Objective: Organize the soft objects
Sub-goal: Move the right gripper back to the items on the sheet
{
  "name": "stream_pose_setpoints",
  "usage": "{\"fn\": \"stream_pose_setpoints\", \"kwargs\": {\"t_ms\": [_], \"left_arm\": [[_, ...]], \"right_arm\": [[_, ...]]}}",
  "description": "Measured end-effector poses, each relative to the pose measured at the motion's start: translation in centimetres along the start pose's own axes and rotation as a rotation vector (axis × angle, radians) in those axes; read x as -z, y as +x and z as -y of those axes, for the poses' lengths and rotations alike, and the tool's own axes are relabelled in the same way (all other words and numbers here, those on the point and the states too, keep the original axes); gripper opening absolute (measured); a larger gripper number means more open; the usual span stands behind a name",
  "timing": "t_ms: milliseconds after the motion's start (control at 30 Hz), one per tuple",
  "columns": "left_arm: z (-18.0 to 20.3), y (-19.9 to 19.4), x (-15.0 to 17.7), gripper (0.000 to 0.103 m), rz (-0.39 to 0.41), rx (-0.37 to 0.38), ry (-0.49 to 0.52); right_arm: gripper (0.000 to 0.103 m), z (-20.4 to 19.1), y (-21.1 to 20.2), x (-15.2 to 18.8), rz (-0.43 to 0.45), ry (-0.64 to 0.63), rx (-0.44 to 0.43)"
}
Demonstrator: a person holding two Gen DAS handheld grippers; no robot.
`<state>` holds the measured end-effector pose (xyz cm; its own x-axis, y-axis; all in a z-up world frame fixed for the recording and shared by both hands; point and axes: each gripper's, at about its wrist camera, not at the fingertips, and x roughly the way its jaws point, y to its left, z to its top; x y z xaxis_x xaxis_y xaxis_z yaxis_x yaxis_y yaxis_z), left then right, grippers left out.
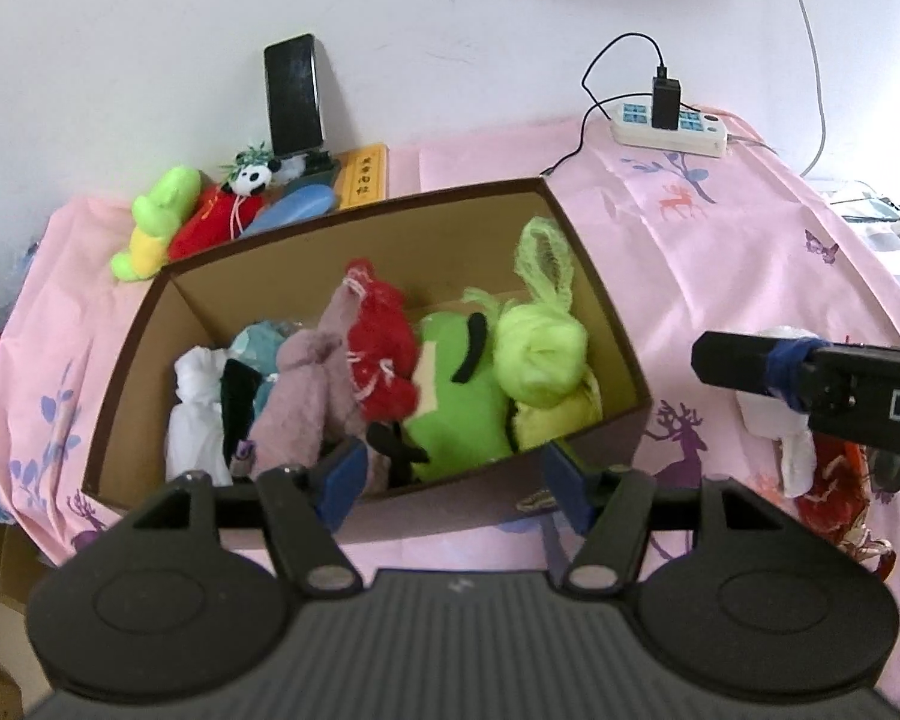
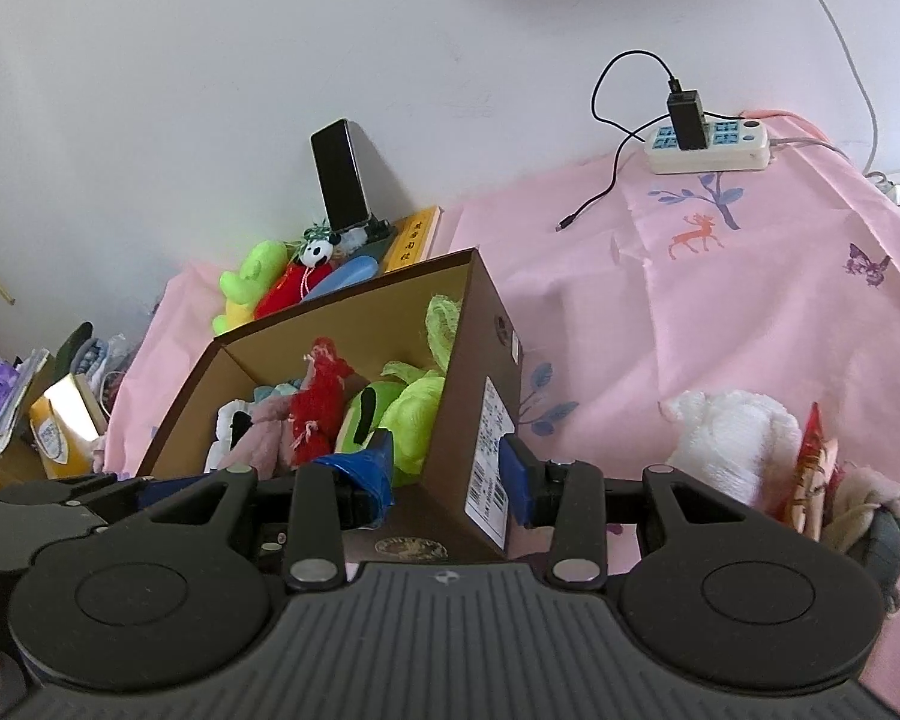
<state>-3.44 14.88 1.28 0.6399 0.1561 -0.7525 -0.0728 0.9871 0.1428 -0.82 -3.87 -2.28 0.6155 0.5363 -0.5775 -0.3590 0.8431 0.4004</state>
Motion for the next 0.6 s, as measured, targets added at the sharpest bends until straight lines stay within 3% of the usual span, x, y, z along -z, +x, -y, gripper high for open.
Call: {"fn": "stream_pose_setpoints", "kwargs": {"t_ms": [367, 600], "left_arm": [[3.5, -0.5, 1.7, 0.065, -0.031, 0.009, 0.027], [5.9, 0.0, 3.5, 0.065, -0.051, 0.070, 0.050]], "right_arm": [[0.023, 3.1, -2.3, 2.6, 0.022, 0.021, -0.056], [0.022, 5.3, -3.4, 4.6, 0.026, 0.027, -0.043]]}}
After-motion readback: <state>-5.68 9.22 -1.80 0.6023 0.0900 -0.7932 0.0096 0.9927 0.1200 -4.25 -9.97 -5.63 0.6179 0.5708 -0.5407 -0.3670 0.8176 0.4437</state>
